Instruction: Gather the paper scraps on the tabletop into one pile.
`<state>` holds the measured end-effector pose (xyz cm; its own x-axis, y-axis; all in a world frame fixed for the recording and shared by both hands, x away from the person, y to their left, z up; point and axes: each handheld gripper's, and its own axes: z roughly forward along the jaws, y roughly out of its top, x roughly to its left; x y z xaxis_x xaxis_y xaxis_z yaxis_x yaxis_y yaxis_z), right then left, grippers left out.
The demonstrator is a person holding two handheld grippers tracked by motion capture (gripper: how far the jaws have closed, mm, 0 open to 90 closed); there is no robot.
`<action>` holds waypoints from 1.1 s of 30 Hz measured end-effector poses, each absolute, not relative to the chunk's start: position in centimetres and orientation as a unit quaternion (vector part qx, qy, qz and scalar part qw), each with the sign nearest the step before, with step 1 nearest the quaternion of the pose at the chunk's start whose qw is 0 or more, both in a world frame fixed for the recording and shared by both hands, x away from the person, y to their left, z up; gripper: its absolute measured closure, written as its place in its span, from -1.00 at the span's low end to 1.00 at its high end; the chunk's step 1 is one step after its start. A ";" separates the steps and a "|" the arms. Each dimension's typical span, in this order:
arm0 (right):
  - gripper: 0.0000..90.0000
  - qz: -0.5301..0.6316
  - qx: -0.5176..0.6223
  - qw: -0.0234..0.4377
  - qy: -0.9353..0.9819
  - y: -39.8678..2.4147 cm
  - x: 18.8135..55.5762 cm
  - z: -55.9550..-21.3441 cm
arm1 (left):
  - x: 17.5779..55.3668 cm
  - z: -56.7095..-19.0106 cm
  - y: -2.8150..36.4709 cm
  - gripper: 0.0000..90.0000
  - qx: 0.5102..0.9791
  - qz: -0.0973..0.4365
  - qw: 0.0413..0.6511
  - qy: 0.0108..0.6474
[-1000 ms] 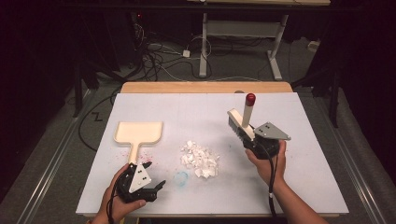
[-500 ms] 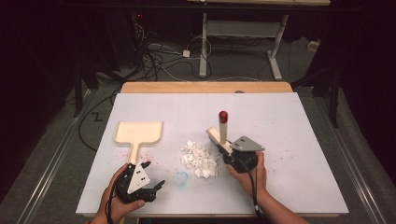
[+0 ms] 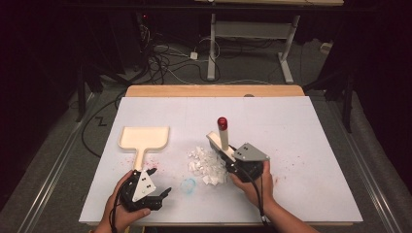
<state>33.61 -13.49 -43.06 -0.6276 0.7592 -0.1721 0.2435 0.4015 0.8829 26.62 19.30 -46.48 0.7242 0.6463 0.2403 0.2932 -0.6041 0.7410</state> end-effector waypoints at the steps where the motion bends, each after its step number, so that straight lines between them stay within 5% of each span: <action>1: 0.51 0.448 0.321 0.289 0.783 -14.0 33.7 -42.8 | 26.6 -46.5 19.3 -0.51 0.860 0.251 0.351 0.273; 7: 0.51 0.459 0.316 0.280 0.781 -18.3 33.5 -40.5 | 26.6 -46.5 19.2 -0.51 0.861 0.250 0.349 0.272; 18: 0.51 0.450 0.271 0.187 0.830 -24.1 30.2 -39.6 | 26.6 -46.5 19.1 -0.51 0.862 0.249 0.347 0.272; 25: 0.51 0.431 0.243 0.142 0.857 -22.5 29.1 -41.7 | 26.7 -46.4 18.7 -0.51 0.864 0.250 0.346 0.267; 33: 0.51 0.430 0.224 0.140 0.863 -18.9 30.1 -43.0 | 26.8 -46.6 18.8 -0.51 0.866 0.245 0.346 0.267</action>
<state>30.12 -18.87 -43.03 -0.8601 0.5078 -0.0492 0.2667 0.5296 0.8052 26.83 18.79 -46.61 0.7377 0.6310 0.2401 0.2920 -0.6188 0.7293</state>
